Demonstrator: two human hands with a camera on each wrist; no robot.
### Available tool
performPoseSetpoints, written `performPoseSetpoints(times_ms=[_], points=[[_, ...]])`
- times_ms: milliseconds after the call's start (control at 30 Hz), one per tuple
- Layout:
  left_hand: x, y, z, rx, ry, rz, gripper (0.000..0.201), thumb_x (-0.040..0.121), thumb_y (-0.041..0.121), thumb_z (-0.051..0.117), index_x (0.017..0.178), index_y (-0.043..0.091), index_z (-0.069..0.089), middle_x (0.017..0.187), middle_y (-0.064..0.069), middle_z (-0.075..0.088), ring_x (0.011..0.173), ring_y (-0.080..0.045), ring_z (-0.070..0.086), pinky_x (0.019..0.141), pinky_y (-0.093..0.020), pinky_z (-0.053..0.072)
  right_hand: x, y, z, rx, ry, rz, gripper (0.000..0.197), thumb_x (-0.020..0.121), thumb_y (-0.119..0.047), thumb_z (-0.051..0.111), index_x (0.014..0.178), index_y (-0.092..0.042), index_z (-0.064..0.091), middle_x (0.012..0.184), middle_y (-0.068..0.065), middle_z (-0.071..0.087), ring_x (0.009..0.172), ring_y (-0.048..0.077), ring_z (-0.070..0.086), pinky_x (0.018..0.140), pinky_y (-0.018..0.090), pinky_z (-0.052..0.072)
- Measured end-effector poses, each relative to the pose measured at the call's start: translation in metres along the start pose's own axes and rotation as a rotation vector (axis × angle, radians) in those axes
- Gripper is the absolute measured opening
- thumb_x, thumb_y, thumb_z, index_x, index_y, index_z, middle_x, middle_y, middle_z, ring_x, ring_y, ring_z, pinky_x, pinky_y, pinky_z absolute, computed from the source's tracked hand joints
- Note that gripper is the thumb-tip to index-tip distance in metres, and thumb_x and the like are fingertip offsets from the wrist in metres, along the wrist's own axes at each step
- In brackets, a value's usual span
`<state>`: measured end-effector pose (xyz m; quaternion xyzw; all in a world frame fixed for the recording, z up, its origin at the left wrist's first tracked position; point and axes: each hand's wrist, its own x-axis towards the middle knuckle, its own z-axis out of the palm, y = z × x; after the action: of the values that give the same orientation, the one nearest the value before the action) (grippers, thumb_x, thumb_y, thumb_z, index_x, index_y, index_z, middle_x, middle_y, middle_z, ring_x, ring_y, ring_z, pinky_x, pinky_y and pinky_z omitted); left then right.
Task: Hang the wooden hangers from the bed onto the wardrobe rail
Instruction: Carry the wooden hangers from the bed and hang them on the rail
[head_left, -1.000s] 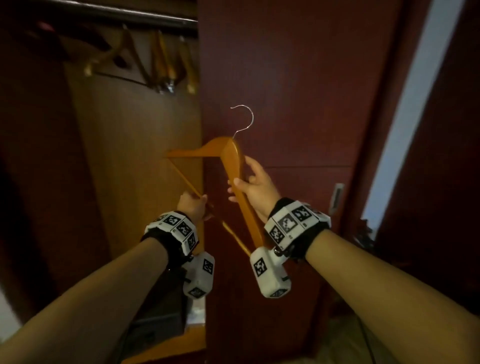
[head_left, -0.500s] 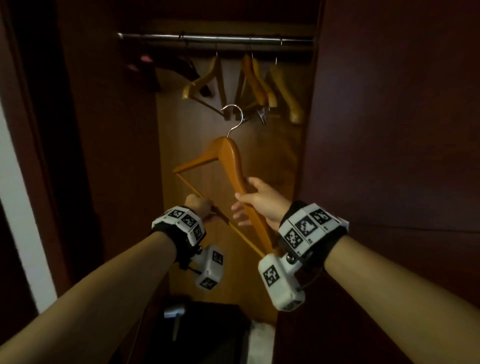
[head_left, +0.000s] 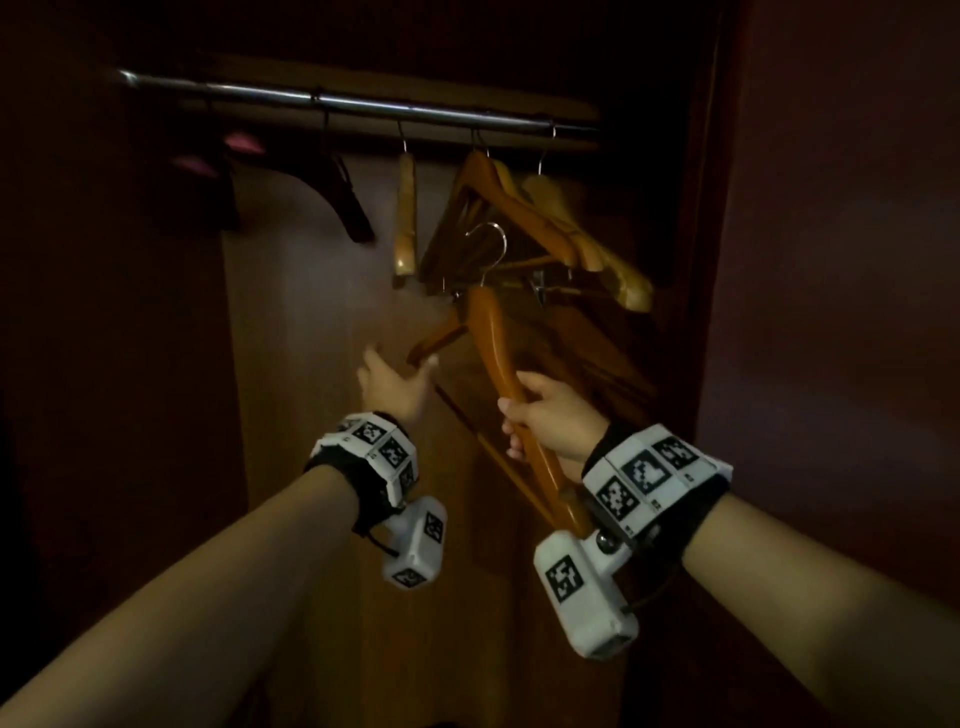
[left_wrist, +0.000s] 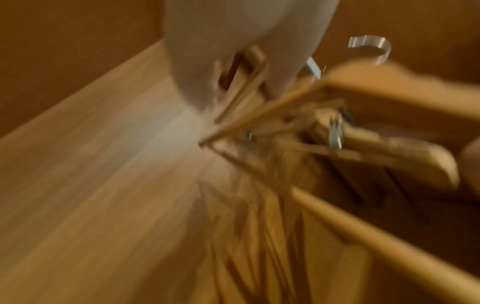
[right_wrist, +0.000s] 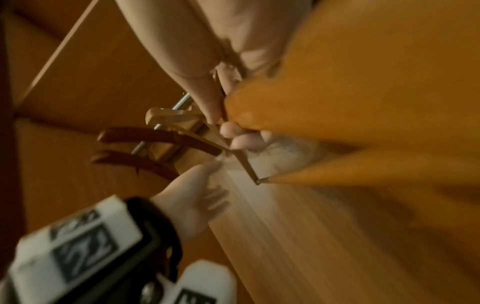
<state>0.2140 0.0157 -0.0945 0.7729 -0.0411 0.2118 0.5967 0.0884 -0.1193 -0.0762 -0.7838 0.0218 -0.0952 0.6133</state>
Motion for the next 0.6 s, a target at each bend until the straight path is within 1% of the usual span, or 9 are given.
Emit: performPoseSetpoints(times_ms=[100, 167, 267, 300, 333, 400, 467, 567, 600], points=[[0.032, 0.019, -0.033, -0.145, 0.092, 0.313, 0.09, 0.077, 0.043, 0.071, 0.147, 0.022, 0.018, 0.149, -0.008, 0.026, 0.135, -0.026, 0.031, 0.109, -0.044, 0.033, 0.018, -0.024, 0.018, 0.044, 0.062, -0.018, 0.054, 0.095, -0.005, 0.045, 0.144, -0.019, 0.03, 0.081, 0.005, 0.052, 0.065, 0.014, 0.05, 0.065, 0.027, 0.05], [0.052, 0.031, -0.044, -0.145, 0.012, 0.465, 0.094, 0.073, 0.044, 0.075, 0.146, 0.027, 0.018, 0.148, -0.003, 0.029, 0.136, -0.021, 0.028, 0.109, -0.041, 0.03, 0.03, -0.039, 0.027, 0.078, 0.1, -0.029, 0.056, 0.094, -0.002, 0.045, 0.145, -0.02, 0.03, 0.082, 0.006, 0.053, 0.065, 0.014, 0.051, 0.066, 0.028, 0.051], [0.068, 0.045, -0.042, -0.134, -0.21, 0.535, 0.1, 0.064, 0.056, 0.077, 0.143, 0.035, 0.019, 0.142, 0.001, 0.038, 0.133, -0.018, 0.034, 0.11, -0.044, 0.031, 0.046, -0.059, 0.035, 0.102, 0.164, -0.047, 0.059, 0.091, 0.003, 0.046, 0.144, -0.02, 0.033, 0.084, 0.007, 0.055, 0.065, 0.014, 0.053, 0.065, 0.027, 0.052], [0.07, 0.049, -0.037, -0.153, -0.247, 0.551, 0.1, 0.062, 0.06, 0.076, 0.142, 0.034, 0.022, 0.137, 0.004, 0.043, 0.131, -0.016, 0.038, 0.109, -0.045, 0.033, 0.051, -0.066, 0.035, 0.111, 0.181, -0.057, 0.06, 0.09, 0.005, 0.047, 0.143, -0.019, 0.034, 0.085, 0.007, 0.056, 0.064, 0.014, 0.053, 0.064, 0.027, 0.052], [0.069, 0.054, -0.034, -0.178, -0.269, 0.554, 0.096, 0.064, 0.057, 0.075, 0.141, 0.03, 0.025, 0.13, 0.009, 0.048, 0.127, -0.012, 0.043, 0.108, -0.044, 0.036, 0.055, -0.071, 0.035, 0.125, 0.189, -0.068, 0.06, 0.089, 0.006, 0.046, 0.143, -0.017, 0.034, 0.085, 0.008, 0.056, 0.063, 0.014, 0.053, 0.064, 0.027, 0.052], [0.069, 0.063, -0.03, -0.222, -0.294, 0.548, 0.081, 0.072, 0.043, 0.074, 0.138, 0.023, 0.031, 0.112, 0.017, 0.053, 0.117, -0.007, 0.049, 0.105, -0.039, 0.039, 0.063, -0.081, 0.033, 0.149, 0.196, -0.092, 0.057, 0.089, 0.009, 0.045, 0.141, -0.013, 0.036, 0.082, 0.01, 0.055, 0.061, 0.015, 0.052, 0.063, 0.029, 0.052], [0.071, 0.066, -0.029, -0.224, -0.287, 0.568, 0.073, 0.078, 0.036, 0.073, 0.137, 0.021, 0.033, 0.103, 0.017, 0.055, 0.111, -0.006, 0.052, 0.1, -0.032, 0.041, 0.071, -0.088, 0.031, 0.131, 0.204, -0.11, 0.054, 0.09, 0.009, 0.044, 0.14, -0.01, 0.038, 0.083, 0.012, 0.055, 0.061, 0.017, 0.053, 0.063, 0.031, 0.052], [0.078, 0.062, -0.033, -0.196, -0.236, 0.635, 0.072, 0.078, 0.035, 0.073, 0.137, 0.02, 0.034, 0.104, 0.009, 0.056, 0.105, -0.007, 0.053, 0.092, -0.025, 0.04, 0.084, -0.099, 0.028, 0.097, 0.219, -0.127, 0.056, 0.091, 0.008, 0.043, 0.142, -0.011, 0.035, 0.094, 0.017, 0.056, 0.063, 0.018, 0.054, 0.059, 0.031, 0.052], [0.081, 0.059, -0.034, -0.2, -0.228, 0.63, 0.072, 0.078, 0.034, 0.073, 0.137, 0.019, 0.034, 0.108, 0.006, 0.055, 0.105, -0.008, 0.052, 0.09, -0.024, 0.041, 0.09, -0.104, 0.028, 0.085, 0.217, -0.13, 0.057, 0.091, 0.008, 0.043, 0.143, -0.011, 0.033, 0.093, 0.017, 0.057, 0.063, 0.019, 0.054, 0.059, 0.032, 0.052]])
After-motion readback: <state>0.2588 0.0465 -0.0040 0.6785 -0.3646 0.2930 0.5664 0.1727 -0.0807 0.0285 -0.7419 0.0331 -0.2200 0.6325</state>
